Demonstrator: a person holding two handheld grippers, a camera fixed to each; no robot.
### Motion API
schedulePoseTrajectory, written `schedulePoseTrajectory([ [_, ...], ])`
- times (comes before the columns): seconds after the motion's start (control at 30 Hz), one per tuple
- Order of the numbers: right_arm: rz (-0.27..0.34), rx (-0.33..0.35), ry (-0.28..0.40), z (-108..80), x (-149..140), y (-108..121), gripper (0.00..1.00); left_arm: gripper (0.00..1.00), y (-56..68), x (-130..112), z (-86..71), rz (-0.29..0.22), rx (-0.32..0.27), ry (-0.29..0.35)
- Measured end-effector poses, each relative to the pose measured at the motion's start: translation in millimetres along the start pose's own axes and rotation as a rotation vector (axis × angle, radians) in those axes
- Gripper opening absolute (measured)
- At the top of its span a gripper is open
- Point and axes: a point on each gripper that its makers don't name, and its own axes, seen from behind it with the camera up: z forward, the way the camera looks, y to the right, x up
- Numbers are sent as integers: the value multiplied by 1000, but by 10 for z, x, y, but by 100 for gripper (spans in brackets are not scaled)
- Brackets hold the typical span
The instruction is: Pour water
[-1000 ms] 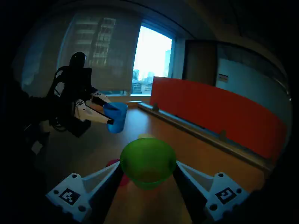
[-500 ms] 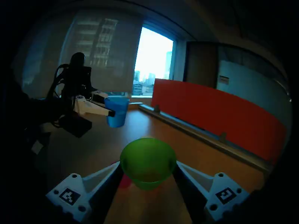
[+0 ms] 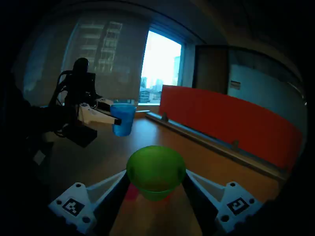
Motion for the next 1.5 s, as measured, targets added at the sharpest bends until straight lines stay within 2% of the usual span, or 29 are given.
schedulePoseTrajectory([
  [0.77,19,10,58,88,105,-42,90,81,-35,-28,27,-10,-3,-1],
  [0.97,33,17,74,123,137,-67,90,81,-10,-32,26,-2,-10,-4],
  [1.27,48,40,77,166,137,-130,90,81,32,9,-2,35,-20,4],
  [1.5,51,66,80,185,126,-223,90,81,67,58,-51,85,-22,13],
])
